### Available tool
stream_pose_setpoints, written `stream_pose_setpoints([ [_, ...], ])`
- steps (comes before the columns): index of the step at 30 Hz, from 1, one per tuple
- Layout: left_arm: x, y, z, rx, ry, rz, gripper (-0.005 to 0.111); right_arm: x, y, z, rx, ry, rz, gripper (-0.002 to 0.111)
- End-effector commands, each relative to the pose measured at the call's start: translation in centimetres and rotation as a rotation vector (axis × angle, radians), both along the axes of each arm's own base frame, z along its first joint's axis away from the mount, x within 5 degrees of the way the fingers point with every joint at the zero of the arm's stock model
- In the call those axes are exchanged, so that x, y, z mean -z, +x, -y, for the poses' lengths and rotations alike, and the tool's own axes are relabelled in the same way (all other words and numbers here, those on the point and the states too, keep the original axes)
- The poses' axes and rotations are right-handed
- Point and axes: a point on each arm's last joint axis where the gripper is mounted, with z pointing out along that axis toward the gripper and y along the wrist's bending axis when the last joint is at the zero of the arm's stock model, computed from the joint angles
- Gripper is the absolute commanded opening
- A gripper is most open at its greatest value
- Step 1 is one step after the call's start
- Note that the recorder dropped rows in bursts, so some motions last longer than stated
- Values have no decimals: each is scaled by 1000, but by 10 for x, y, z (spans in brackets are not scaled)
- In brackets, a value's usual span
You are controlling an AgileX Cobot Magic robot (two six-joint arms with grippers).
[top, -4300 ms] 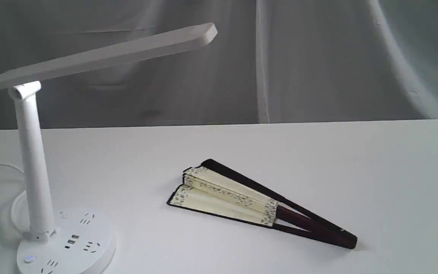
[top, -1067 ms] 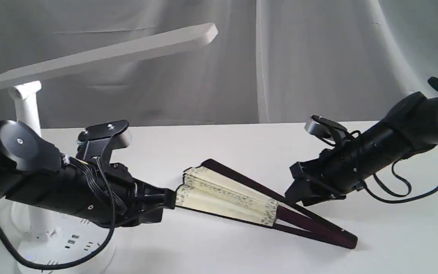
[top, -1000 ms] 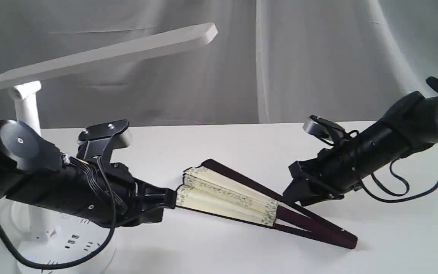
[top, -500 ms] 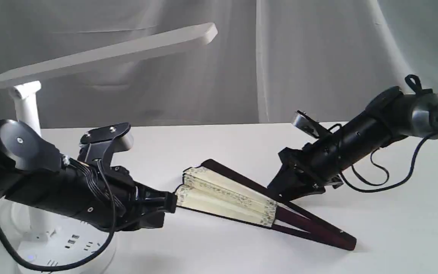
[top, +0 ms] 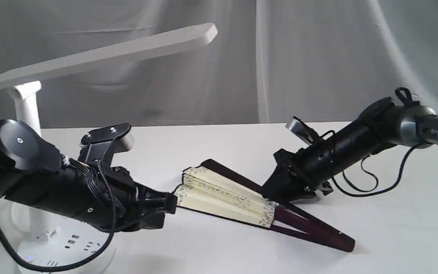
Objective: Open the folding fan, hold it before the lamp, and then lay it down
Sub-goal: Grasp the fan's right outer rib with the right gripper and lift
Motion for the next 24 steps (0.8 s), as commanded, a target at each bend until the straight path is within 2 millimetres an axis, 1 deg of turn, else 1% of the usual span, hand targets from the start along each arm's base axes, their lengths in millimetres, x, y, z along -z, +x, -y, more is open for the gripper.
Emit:
stream_pose_setpoints([
  [1, -2, 1, 0, 1, -7, 3, 2, 2, 1, -3, 8, 36, -2, 40],
  [4, -2, 1, 0, 1, -7, 3, 2, 4, 3, -6, 11, 78, 12, 38],
  [8, -2, 1, 0, 1, -7, 3, 2, 3, 3, -6, 1, 95, 35, 33],
  [11, -2, 1, 0, 1, -7, 3, 2, 3, 4, -6, 4, 97, 35, 25],
  [18, -2, 1, 0, -3, -10, 3, 2, 3, 4, -6, 1, 97, 38, 1],
  [24, -2, 2, 0, 28, 13, 33, 2, 3, 4, -6, 2, 98, 38, 0],
])
